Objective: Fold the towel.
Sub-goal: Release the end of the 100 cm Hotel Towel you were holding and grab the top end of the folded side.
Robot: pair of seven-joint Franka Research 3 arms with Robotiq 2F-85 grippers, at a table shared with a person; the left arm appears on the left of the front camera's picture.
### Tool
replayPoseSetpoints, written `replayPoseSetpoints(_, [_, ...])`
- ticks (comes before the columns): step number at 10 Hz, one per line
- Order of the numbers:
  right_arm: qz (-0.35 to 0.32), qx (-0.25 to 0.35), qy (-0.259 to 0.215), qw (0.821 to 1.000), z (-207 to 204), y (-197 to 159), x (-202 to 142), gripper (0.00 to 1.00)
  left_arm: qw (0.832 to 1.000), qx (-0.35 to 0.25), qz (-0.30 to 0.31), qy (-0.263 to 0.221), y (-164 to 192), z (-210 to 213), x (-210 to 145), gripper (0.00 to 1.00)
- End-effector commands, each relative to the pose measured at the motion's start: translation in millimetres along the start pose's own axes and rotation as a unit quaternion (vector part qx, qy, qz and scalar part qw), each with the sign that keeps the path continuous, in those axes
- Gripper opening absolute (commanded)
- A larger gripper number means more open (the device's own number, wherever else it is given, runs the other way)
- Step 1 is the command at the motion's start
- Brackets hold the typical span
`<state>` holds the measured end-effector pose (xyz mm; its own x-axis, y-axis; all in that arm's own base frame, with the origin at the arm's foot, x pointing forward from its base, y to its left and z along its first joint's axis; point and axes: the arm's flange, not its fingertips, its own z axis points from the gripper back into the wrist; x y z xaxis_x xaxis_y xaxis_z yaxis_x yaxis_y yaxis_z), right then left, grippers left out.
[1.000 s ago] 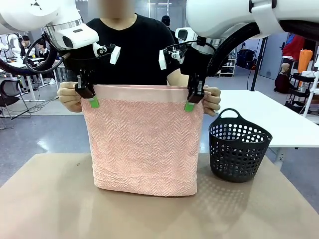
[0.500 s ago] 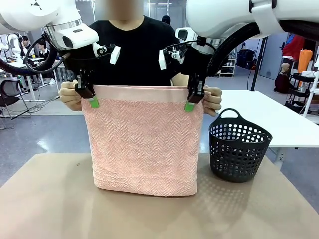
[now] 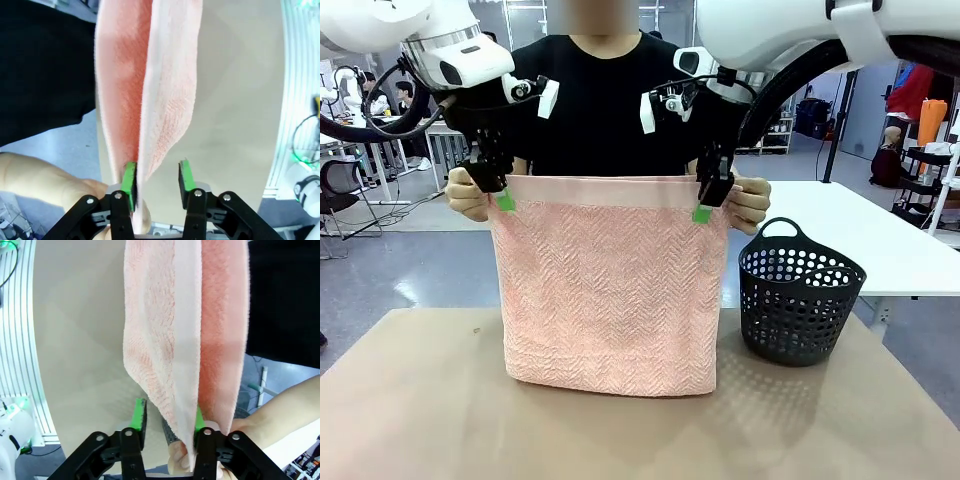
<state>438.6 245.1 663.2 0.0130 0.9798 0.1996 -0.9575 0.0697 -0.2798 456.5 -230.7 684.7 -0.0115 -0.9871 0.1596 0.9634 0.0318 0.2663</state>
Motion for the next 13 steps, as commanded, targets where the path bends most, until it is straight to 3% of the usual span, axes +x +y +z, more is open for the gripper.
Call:
replayPoseSetpoints(1, [-0.008,-0.053,-0.002,0.999,19,9,-2,1.00,0.999,0.050,-0.008,0.006,-12,14,3,0.78])
replayPoseSetpoints(2, [-0.005,-0.080,-0.009,0.997,33,13,-3,1.00,0.997,0.073,-0.014,0.008,-17,24,5,1.00])
replayPoseSetpoints(3, [-0.002,-0.106,-0.015,0.994,47,17,-4,1.00,0.995,0.095,-0.019,0.006,-22,35,5,1.00])
replayPoseSetpoints(4, [0.005,-0.117,-0.023,0.993,58,21,-4,0.91,0.994,0.108,-0.024,-0.003,-26,44,5,1.00])
replayPoseSetpoints(5, [0.011,-0.124,-0.026,0.992,65,23,-3,1.00,0.992,0.120,-0.027,-0.003,-29,50,6,1.00])
replayPoseSetpoints(6, [0.017,-0.124,-0.026,0.992,67,24,-1,1.00,0.992,0.123,-0.029,-0.002,-30,54,5,1.00])
replayPoseSetpoints(11, [0.008,-0.093,-0.031,0.995,56,-5,7,1.00,0.996,0.078,-0.045,-0.008,2,49,10,1.00])
replayPoseSetpoints(13, [0.021,-0.071,-0.009,0.997,39,-17,13,1.00,0.997,0.058,-0.052,0.006,16,36,14,1.00])
